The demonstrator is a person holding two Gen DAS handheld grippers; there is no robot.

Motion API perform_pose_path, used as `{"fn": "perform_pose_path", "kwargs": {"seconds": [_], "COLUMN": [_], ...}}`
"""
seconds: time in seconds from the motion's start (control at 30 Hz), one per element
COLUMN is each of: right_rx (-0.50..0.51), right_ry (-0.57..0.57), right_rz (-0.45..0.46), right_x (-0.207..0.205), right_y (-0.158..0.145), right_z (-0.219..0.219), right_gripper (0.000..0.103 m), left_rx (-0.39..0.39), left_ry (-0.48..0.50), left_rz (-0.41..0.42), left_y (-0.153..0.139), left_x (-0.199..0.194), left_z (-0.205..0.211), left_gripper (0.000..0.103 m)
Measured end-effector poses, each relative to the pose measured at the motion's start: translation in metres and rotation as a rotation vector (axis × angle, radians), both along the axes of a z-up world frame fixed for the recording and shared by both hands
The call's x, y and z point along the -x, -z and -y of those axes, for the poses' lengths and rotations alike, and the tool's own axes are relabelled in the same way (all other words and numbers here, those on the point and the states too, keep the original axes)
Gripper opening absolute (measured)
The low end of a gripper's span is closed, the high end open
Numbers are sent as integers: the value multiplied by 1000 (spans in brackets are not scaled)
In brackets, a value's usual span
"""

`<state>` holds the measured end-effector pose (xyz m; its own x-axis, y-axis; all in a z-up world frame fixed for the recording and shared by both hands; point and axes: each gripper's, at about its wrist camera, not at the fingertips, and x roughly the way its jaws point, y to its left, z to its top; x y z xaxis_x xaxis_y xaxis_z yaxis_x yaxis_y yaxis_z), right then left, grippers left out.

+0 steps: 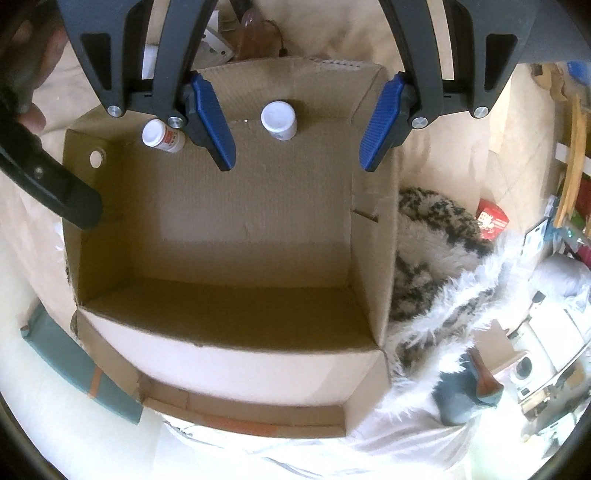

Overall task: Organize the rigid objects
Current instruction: 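Withdraw both tools from the box back toward the remaining items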

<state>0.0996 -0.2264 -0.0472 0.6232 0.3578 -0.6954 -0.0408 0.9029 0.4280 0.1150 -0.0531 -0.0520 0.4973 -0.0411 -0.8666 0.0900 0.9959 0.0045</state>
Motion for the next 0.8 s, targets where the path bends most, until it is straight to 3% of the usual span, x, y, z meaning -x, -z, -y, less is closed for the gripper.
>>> {"fn": "perform_pose_path", "kwargs": {"seconds": [0.47,0.8], "right_rx": [34,11], "right_ry": [-24,-5], "right_rz": [10,-4], "right_x": [35,69], "right_y": [-27,-34], "right_z": [3,11], "right_gripper": [103,103], "left_rx": [28,50], "left_ry": [-62,-106], "left_rz": [35,28], "left_y": [-45,-42], "left_x": [20,46], "left_z": [-31,-59], "left_gripper": [67,67]}}
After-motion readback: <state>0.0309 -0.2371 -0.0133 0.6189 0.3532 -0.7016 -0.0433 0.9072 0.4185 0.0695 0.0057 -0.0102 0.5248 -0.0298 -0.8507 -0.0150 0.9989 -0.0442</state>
